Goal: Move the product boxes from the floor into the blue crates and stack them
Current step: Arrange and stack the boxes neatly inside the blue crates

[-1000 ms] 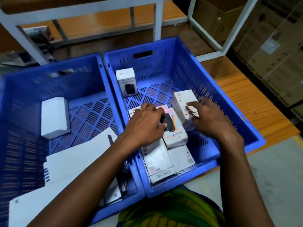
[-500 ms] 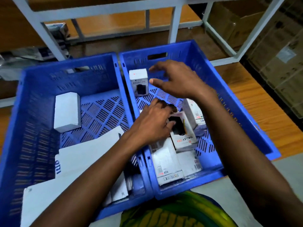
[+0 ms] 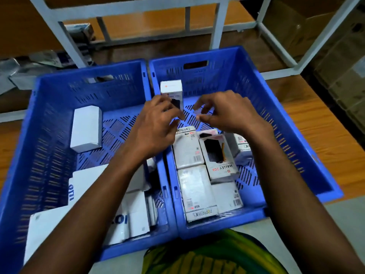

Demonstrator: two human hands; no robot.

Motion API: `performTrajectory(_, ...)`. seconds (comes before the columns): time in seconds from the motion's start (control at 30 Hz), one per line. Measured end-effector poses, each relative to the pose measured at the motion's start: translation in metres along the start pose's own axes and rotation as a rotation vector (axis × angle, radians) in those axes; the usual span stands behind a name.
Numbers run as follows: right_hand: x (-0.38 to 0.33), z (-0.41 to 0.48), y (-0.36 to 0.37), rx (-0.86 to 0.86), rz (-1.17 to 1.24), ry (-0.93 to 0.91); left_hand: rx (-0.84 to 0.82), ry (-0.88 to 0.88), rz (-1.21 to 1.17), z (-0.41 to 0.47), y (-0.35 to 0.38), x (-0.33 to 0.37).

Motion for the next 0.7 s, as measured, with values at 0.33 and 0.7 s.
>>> performTrajectory(0.33, 0.022, -0.018, 0.110, -0.717, -0.300, 0.075, -0.102, 0.135, -0.159, -0.003, 0.027, 0.057)
performTrajectory(0.7, 0.035, -0.018, 0.017, -0.407, 0.350, 0.029, 0.005, -0.542, -0.947, -0.011, 0.036, 0.023)
Point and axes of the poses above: each hand's wrist, its own z-axis towards the middle knuckle, its own y-axis out of the palm, x = y × z, the point moved 10 cm from there along z, towards the middle knuckle, and after that the axes turned 4 degrees about y, right-handed, at the moved point
